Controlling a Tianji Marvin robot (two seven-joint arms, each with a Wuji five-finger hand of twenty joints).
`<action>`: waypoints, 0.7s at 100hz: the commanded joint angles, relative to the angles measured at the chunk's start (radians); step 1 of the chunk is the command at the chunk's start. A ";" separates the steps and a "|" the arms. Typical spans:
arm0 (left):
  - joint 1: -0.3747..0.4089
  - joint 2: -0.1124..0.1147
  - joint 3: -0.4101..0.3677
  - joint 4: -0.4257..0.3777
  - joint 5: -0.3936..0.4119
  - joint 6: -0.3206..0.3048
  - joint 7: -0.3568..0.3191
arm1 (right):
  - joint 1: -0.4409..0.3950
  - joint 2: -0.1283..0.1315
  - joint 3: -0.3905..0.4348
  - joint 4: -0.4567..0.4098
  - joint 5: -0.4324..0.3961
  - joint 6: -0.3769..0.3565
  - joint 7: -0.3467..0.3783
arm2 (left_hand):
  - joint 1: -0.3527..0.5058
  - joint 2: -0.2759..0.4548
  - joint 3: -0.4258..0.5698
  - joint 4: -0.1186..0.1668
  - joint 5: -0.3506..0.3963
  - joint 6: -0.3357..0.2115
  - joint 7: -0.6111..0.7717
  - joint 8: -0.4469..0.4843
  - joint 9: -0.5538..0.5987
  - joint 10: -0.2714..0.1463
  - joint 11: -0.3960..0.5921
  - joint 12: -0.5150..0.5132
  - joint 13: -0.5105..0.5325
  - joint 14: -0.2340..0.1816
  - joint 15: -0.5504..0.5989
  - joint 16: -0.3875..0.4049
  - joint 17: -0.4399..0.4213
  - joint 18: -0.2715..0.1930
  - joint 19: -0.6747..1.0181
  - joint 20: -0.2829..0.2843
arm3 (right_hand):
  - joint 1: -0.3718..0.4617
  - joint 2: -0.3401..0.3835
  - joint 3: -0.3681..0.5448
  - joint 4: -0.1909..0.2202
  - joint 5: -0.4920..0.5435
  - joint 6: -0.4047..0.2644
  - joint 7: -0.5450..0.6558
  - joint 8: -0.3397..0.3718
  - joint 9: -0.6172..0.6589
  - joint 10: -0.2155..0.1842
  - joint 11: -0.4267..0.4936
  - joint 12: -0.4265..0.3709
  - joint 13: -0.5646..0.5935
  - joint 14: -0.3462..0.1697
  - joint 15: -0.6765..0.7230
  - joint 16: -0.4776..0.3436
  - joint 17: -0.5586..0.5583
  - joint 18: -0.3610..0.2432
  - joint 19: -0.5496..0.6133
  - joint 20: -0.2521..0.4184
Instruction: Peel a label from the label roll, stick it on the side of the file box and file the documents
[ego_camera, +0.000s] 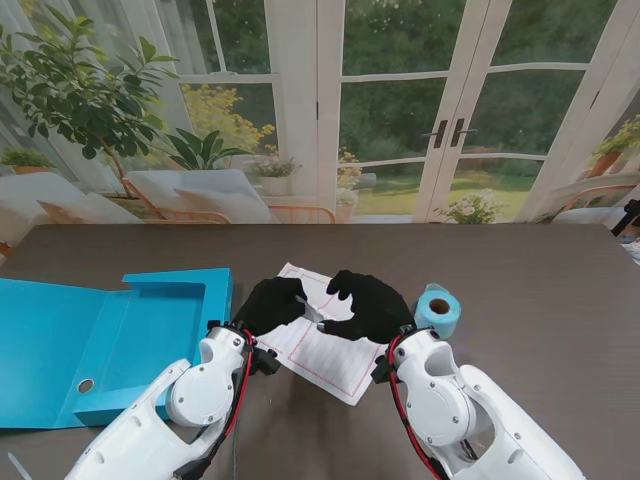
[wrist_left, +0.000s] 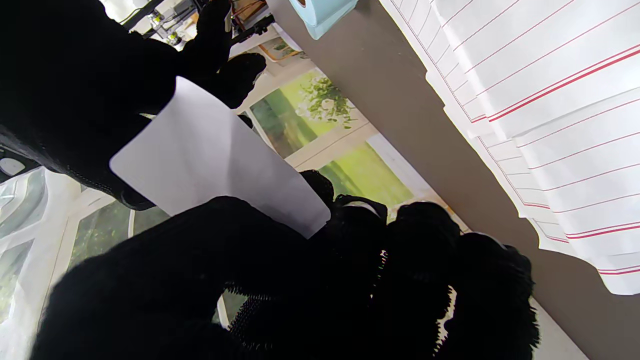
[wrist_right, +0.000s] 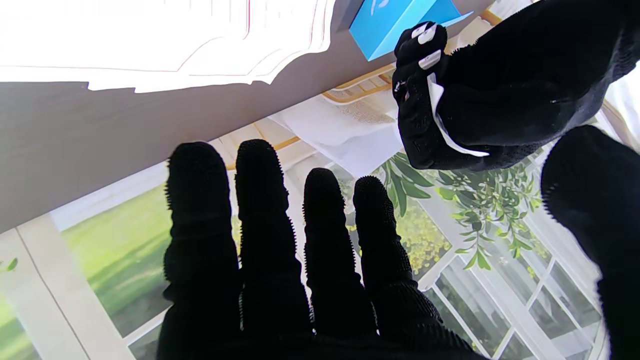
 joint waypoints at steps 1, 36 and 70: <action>0.002 -0.007 -0.001 -0.003 -0.005 -0.004 -0.020 | -0.005 -0.013 -0.014 -0.006 0.004 0.013 0.007 | -0.017 0.006 -0.010 0.011 -0.003 0.044 0.019 0.009 0.021 -0.012 0.021 0.000 0.017 0.079 0.049 -0.002 0.022 0.001 0.066 0.011 | -0.029 -0.040 0.039 -0.023 -0.016 0.022 -0.005 -0.015 -0.025 0.022 0.012 0.007 -0.001 0.016 0.017 0.017 -0.357 0.017 0.034 0.022; 0.002 -0.008 -0.001 -0.002 -0.022 -0.016 -0.025 | 0.037 -0.034 -0.090 0.052 0.022 0.082 -0.039 | 0.007 -0.014 0.036 0.045 -0.004 0.047 0.017 0.010 0.019 -0.011 0.020 0.000 0.023 0.087 0.037 -0.008 0.022 0.001 0.066 0.012 | 0.055 -0.074 0.073 -0.011 0.092 0.025 0.021 -0.011 0.084 0.033 0.025 0.002 0.091 0.020 0.048 0.023 -0.294 0.042 0.064 0.026; 0.005 -0.005 -0.001 -0.004 -0.030 -0.020 -0.037 | 0.059 -0.072 -0.128 0.117 0.063 0.061 -0.163 | 0.002 -0.008 0.031 0.041 -0.006 0.047 0.017 0.010 0.016 -0.008 0.018 0.003 0.016 0.088 0.036 -0.002 0.016 0.000 0.061 0.012 | 0.273 0.028 0.158 -0.129 0.354 -0.099 0.208 -0.229 0.415 -0.007 0.023 0.032 0.394 -0.038 0.142 0.058 -0.084 0.042 0.192 -0.040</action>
